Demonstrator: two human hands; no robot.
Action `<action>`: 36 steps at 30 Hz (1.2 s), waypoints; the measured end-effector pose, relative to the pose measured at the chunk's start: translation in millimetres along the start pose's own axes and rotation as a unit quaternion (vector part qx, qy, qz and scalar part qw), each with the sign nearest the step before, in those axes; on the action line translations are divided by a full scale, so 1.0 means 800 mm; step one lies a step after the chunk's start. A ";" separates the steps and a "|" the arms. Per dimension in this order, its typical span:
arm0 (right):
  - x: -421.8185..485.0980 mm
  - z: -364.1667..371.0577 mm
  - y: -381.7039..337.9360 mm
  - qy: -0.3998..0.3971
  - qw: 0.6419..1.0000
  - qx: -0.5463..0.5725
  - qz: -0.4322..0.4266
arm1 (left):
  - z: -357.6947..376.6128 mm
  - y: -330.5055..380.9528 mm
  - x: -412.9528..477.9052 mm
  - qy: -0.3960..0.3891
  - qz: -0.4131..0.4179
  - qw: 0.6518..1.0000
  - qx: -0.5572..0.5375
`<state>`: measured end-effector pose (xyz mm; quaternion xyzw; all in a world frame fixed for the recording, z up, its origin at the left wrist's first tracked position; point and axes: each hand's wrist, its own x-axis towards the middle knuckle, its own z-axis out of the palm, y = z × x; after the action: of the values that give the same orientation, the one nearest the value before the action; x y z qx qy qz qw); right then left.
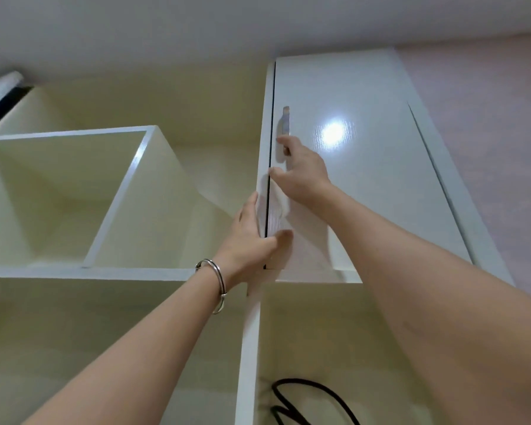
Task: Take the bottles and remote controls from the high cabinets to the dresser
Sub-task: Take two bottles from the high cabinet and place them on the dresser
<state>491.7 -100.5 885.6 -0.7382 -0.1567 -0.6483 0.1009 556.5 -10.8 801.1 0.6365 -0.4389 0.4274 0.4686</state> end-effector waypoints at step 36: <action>-0.211 -0.178 0.119 0.192 0.978 -0.023 0.072 | 0.103 0.251 -0.075 -0.112 0.191 0.914 -0.340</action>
<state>375.9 -256.2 743.3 -0.6111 -0.0656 -0.7727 0.1588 359.4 -116.5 772.3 0.3866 -0.7202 0.2596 0.5143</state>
